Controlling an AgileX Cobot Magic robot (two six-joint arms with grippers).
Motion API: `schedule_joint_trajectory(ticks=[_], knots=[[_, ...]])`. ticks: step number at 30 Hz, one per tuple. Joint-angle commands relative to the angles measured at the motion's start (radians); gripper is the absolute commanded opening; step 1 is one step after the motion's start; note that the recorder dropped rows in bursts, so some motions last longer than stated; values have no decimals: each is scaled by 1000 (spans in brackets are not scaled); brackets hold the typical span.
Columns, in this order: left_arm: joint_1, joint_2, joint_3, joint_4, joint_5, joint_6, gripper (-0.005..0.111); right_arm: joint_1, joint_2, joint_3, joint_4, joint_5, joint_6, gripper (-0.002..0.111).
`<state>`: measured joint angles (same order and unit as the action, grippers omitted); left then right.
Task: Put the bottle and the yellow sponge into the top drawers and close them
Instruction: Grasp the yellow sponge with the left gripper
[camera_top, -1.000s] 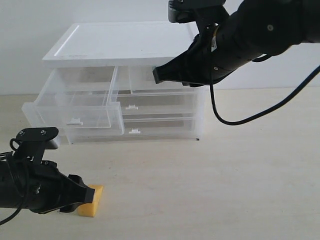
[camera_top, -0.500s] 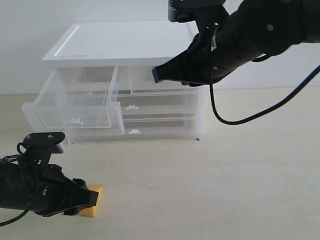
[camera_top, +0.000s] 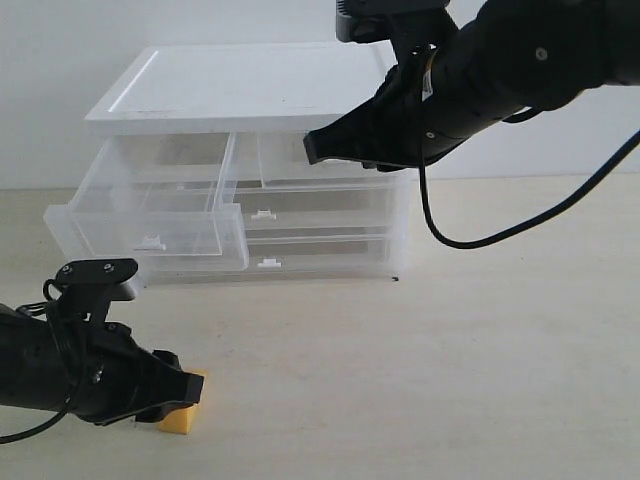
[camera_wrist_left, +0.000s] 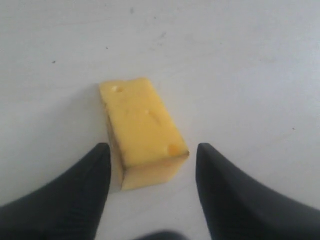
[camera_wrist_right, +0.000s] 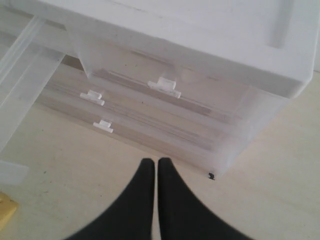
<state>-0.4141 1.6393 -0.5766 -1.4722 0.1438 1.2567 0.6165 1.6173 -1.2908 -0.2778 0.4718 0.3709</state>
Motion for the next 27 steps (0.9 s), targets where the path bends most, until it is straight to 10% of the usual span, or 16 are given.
schedule_joint_trajectory(ticks=[1, 21, 27], knots=[[-6, 41, -5, -11, 4, -9, 49, 0, -13, 2, 2, -11, -7, 0], [-6, 156, -71, -35, -25, -9, 48, 0, -13, 2, 8, -6, -14, 0], [-6, 164, -75, 32, 8, -9, 4, 0, -13, 2, 8, 0, -24, 0]])
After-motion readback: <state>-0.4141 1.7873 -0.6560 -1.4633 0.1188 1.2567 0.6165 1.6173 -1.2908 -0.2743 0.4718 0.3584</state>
